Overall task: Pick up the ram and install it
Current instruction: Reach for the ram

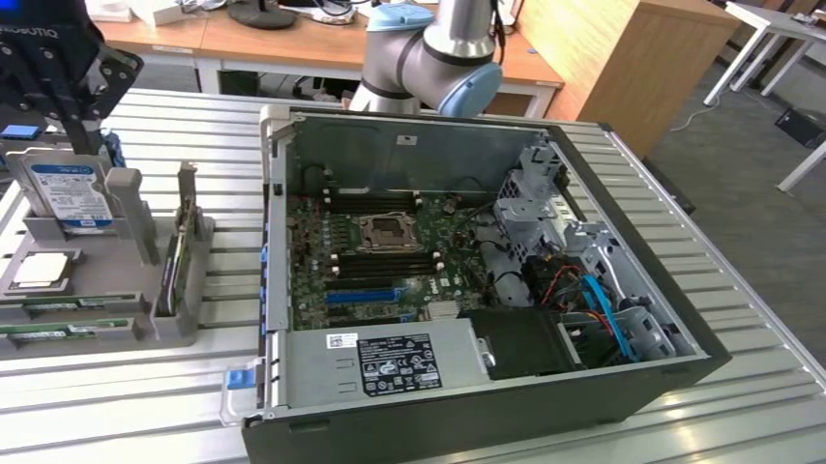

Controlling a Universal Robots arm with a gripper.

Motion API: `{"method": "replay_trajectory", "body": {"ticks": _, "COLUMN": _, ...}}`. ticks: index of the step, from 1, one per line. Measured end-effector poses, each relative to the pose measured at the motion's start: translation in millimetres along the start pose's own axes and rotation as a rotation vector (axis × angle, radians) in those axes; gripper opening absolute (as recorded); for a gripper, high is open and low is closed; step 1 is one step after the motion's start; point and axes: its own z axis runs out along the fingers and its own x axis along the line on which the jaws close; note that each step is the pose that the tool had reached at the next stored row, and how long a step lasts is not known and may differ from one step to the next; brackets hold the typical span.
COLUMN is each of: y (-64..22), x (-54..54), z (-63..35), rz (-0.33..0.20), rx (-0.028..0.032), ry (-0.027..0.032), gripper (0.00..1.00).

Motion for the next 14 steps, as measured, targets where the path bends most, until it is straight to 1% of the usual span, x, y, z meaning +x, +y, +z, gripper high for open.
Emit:
{"method": "replay_trajectory", "body": {"ticks": 7, "y": -1.1, "x": 12.6, "z": 1.1, "rz": 0.000, "rx": 0.0000, "ry": 0.0002, "gripper": 0.11}}
{"method": "replay_trajectory", "body": {"ticks": 8, "y": -1.5, "x": 17.2, "z": 1.4, "rz": 0.000, "rx": 0.0001, "ry": 0.0002, "gripper": 0.11}}
{"method": "replay_trajectory", "body": {"ticks": 11, "y": -2.2, "x": 24.7, "z": 1.9, "rz": 0.000, "rx": 0.0000, "ry": 0.0001, "gripper": 0.11}}
{"method": "replay_trajectory", "body": {"ticks": 12, "y": -2.7, "x": 29.9, "z": 2.1, "rz": 0.000, "rx": 0.0001, "ry": 0.0003, "gripper": 0.11}}
{"method": "replay_trajectory", "body": {"ticks": 14, "y": -3.1, "x": 34.9, "z": 2.4, "rz": 0.000, "rx": 0.0001, "ry": 0.0002, "gripper": 0.11}}
